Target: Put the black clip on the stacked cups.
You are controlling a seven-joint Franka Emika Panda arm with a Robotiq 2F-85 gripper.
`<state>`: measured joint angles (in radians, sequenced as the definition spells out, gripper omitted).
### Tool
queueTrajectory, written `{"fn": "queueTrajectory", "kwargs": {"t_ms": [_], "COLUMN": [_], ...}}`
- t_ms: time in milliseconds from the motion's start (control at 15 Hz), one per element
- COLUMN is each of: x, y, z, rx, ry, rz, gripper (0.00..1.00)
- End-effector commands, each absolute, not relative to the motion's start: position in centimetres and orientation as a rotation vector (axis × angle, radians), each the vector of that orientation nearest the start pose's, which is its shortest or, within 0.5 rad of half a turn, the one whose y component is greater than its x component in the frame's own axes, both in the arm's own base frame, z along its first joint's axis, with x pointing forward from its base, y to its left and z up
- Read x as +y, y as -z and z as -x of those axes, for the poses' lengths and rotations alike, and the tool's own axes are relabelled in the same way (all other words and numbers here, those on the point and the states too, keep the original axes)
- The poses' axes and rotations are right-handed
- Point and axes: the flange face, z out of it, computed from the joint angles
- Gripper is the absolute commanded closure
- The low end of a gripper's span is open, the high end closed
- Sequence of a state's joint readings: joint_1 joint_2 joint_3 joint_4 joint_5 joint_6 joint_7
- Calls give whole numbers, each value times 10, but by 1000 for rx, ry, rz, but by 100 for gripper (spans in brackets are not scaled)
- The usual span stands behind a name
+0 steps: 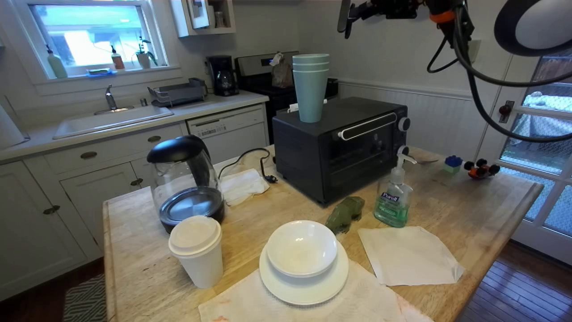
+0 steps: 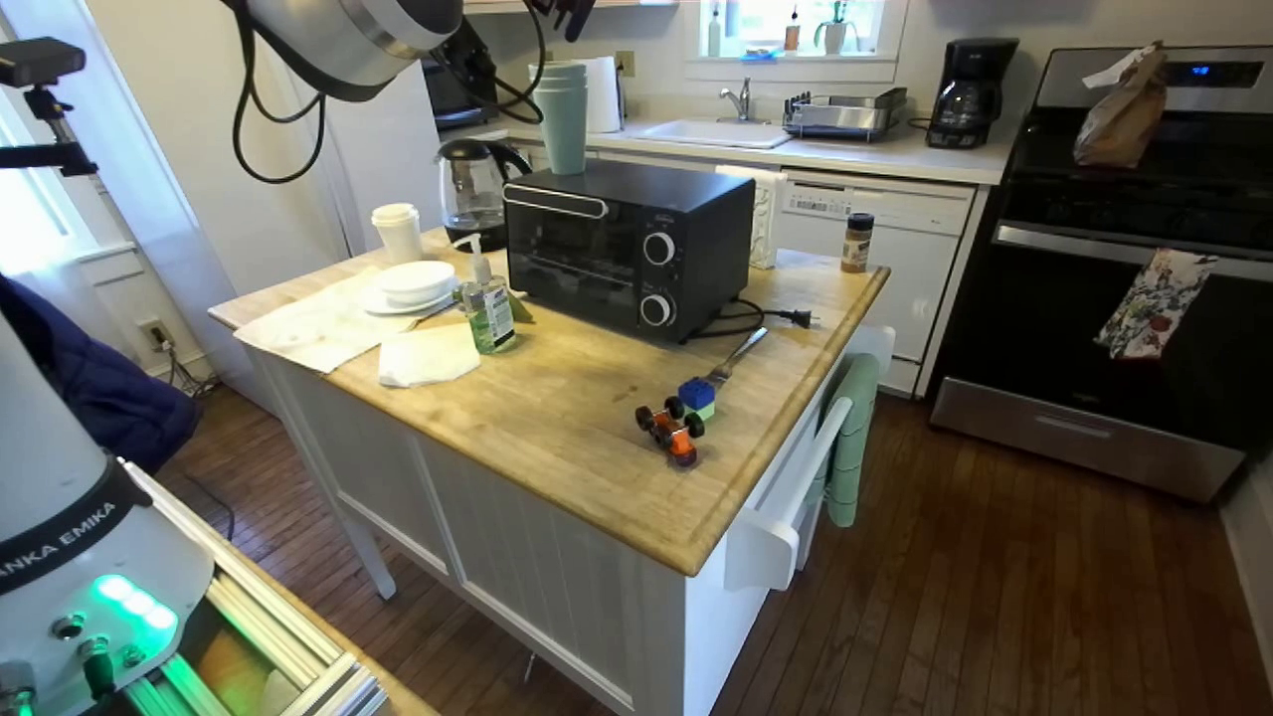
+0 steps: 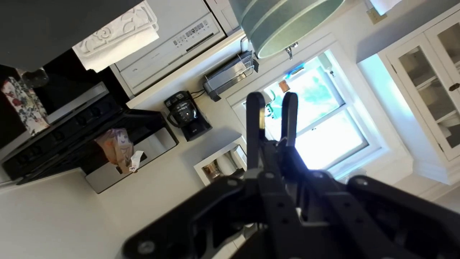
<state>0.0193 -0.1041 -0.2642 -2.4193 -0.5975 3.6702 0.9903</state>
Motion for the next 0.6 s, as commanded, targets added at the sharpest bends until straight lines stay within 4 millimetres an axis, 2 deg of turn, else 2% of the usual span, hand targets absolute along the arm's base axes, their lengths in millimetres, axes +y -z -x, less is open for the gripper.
{"fn": "queueTrajectory", "kwargs": {"t_ms": [0,533], "x": [-49,-49], "y": [-498,-494], "z": [-499,-503], "rx": [506,453], "ry": [1627,1719], "rz": [2212,2278], "gripper": [97,97]}}
